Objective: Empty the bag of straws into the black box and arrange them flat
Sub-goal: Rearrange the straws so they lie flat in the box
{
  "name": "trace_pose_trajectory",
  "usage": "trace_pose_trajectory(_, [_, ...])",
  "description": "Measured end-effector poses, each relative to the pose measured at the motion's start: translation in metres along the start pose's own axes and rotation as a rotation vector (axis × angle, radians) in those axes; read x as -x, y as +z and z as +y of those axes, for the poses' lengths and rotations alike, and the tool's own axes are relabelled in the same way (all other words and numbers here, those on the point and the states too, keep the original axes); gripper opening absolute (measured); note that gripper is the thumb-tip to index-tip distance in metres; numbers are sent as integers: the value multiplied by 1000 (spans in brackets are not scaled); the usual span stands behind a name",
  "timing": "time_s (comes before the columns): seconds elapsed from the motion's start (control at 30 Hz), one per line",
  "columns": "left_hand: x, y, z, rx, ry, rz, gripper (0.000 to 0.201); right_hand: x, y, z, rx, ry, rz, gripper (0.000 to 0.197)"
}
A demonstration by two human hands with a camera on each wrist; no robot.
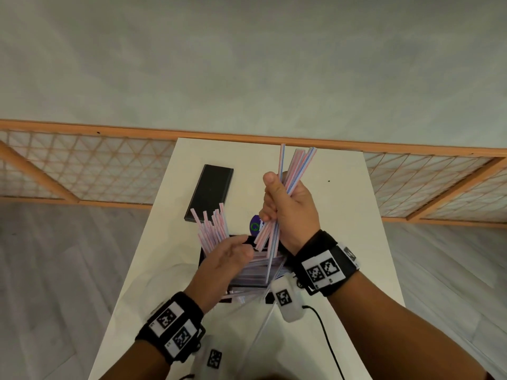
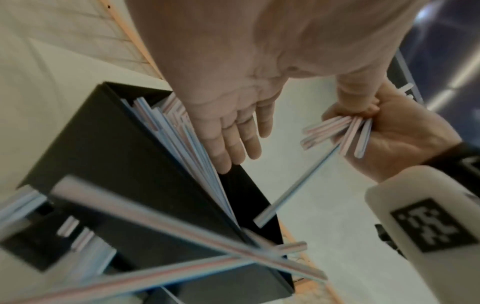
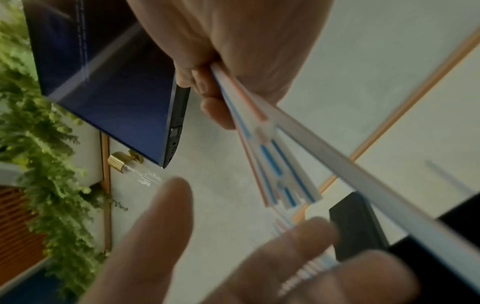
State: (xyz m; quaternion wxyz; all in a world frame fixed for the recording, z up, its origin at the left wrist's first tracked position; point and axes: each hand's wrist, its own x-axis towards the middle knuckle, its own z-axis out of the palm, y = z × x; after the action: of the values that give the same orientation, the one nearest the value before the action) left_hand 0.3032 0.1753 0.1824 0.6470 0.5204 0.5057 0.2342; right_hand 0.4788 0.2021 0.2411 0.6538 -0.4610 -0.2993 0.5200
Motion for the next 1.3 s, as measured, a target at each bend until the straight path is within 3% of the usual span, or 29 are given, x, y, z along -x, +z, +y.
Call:
trace_pose_trajectory(0.13, [-3,9,-4,200,-247,-38,65,4,16,-14,-132,-12,5,35])
trace_pose_trajectory(0.27, [-7,12,1,342,-354,-24,91,4,25,-38,-220,-103,45,31])
trace_pose_trajectory(0.43, [-11,20,16,683,-399,-25,92,4,28,-46,-181,-195,96,31])
trace_pose_trajectory(0.53, [-15,24,27,861,-375,-3,83,8,26,-36,-82,-187,142,35])
trace_pose_trajectory(0.67, [-16,29,41,848,-317,-46,69,14,23,-13,166,-174,170,30])
trace_pose_trajectory(0.8, [-11,30,48,720,-258,-102,52,20,24,2,320,-140,39,31])
trace_pose_trajectory(0.87, [-10,23,43,642,-262,-73,55,19,21,3,437,-173,-56,30])
trace_pose_trajectory(0.93, [-10,11,34,519,-262,26,60,12,11,6,660,-188,-242,27])
trace_pose_trajectory(1.0, [-8,-6,23,414,-219,164,55,5,0,15,1024,-136,-519,31])
trace_pose_trajectory(1.1, [-6,-34,10,432,-197,416,46,0,-15,37,1452,1,-800,17])
trace_pose_trajectory(1.17, [-5,-51,0,383,-225,508,46,-1,-19,53,1564,92,-878,18])
trace_pose_trajectory(1.3, [1,-56,-20,171,-198,490,36,-1,-20,66,1631,108,-847,35])
